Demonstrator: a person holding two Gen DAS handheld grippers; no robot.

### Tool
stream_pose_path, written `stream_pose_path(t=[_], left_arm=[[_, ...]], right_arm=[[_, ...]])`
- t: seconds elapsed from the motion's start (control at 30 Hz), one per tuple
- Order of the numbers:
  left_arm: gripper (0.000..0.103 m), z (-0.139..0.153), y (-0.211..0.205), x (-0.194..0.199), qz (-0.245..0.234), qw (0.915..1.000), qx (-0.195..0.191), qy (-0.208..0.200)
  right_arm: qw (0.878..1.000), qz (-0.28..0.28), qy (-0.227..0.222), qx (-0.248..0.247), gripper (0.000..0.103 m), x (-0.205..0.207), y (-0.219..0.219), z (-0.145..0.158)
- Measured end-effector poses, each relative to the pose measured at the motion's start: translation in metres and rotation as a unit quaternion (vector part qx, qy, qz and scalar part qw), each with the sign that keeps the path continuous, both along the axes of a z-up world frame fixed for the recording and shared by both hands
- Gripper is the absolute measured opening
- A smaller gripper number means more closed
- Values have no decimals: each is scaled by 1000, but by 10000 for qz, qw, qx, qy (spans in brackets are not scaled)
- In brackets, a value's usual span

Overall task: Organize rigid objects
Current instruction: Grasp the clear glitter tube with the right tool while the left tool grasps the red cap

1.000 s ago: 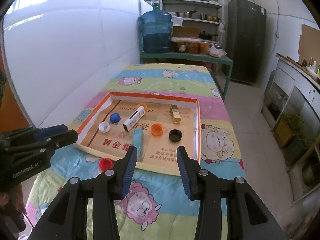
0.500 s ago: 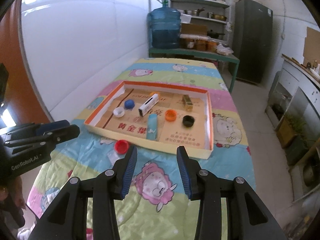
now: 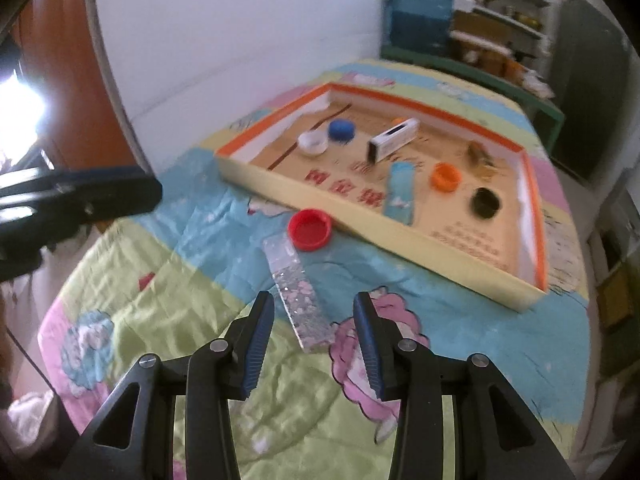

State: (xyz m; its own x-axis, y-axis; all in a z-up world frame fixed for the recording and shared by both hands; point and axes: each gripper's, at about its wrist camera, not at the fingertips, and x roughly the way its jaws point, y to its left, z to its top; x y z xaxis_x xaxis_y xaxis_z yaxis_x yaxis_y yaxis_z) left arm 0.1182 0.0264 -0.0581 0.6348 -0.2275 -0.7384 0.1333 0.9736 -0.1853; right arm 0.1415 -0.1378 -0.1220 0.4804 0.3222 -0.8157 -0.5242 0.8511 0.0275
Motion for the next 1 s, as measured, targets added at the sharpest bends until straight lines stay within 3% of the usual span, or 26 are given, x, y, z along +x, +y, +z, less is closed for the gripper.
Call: stream_pose_path(t=[0.27,0.47,0.53,0.57,0.67,1.0], left_arm=[[30,-11,-3,11,-107,9998,-30,151],[30,-20,-13,21,-288,9992,-64,263],[30,-23,-17,25,-334,9990,-68,292],[30,-24,-18,27,-361,9988,-64,312],[30,-31,-24,34,-485,9981,-34,379],[30,-51,-58,55,-1141,9915,-135,614]], right_arm=[[9991,253,79,-339,42,15,20,-17],[9992,288,42,-286,42,21,22,-20],[9996,223,84,-180,36,23,20,-21],[9997,201,96,-134,28,23,19,-20],[9997,171,73,-160,22,21,18,-20],[9998,-167,-94,-59,20,-23,-21,-4]])
